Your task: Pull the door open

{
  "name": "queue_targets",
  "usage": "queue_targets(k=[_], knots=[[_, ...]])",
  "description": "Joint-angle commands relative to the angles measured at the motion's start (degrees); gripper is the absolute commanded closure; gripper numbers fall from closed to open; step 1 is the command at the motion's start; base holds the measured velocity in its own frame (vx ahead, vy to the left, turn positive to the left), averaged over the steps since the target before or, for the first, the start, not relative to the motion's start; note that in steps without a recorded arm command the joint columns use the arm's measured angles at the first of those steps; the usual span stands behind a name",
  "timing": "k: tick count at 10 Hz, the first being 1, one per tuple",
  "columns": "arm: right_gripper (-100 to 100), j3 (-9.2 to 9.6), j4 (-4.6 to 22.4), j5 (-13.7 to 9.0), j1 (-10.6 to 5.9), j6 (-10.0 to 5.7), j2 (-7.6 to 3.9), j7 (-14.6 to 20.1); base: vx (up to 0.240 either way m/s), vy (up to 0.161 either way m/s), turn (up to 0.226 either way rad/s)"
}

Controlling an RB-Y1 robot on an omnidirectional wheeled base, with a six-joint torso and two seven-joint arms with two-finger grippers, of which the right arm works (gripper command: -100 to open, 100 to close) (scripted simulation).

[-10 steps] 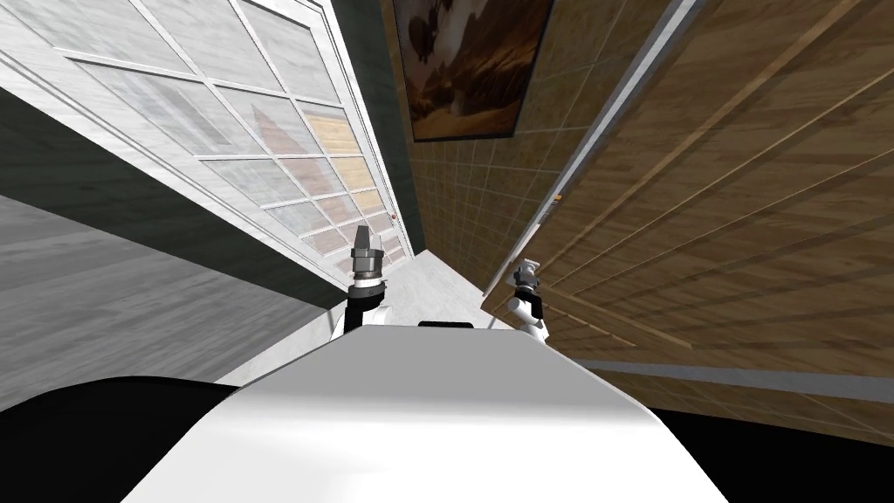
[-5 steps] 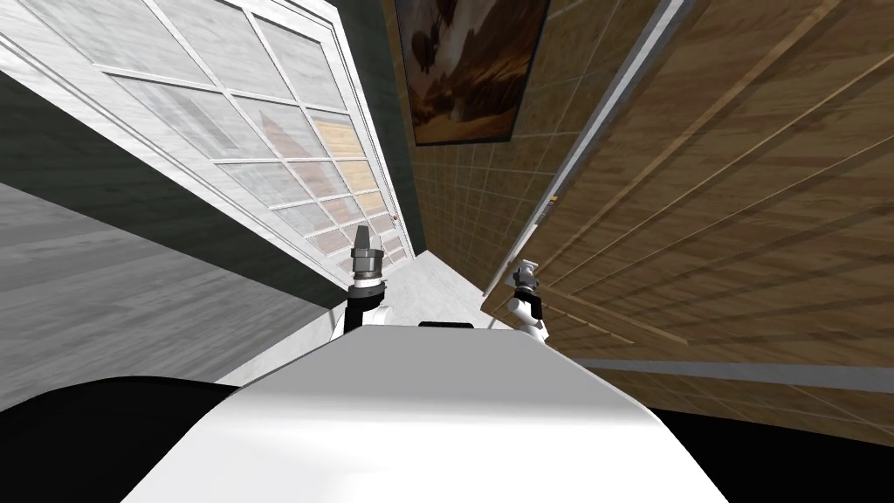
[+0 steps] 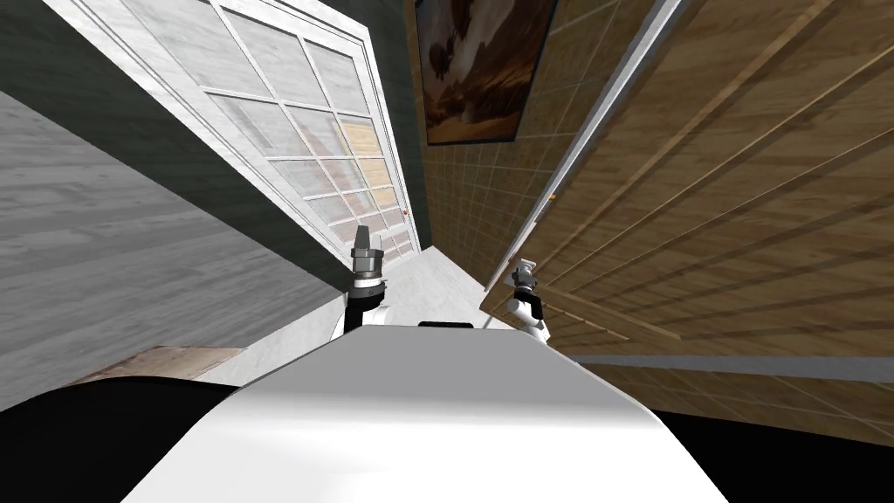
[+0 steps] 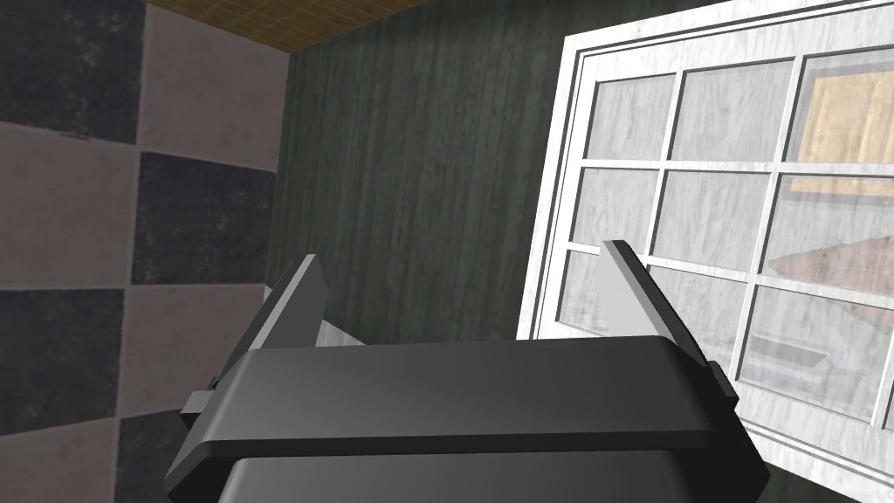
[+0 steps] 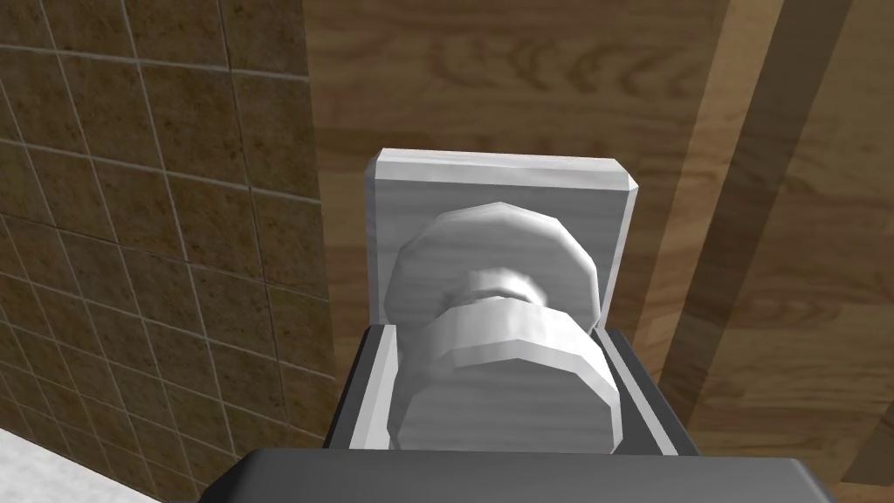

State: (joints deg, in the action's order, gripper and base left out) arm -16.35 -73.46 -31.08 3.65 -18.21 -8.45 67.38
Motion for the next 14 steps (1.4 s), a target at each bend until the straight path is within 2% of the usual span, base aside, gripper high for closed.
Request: queue_targets(k=[1, 5, 6, 7, 14], knots=[[100, 1.13, -0.43, -0.18, 0.37, -0.08, -0.61, 1.2, -0.261, -0.004, 0.128], [100, 3.78, -1.29, -0.57, 1.39, -0.03, -2.21, 3.8, -0.228, -0.033, 0.133], [100, 3.43, -0.91, -0.53, 1.37, 0.16, -1.98, 3.39, -0.092, -0.004, 0.035], [100, 4.47, -1.02, -0.47, 1.75, 0.1, -2.58, 4.24, -0.157, -0.013, 0.129], [100, 8.24, -2.08, -0.25, 2.99, -0.53, -5.47, 7.53, -0.224, -0.027, 0.117]])
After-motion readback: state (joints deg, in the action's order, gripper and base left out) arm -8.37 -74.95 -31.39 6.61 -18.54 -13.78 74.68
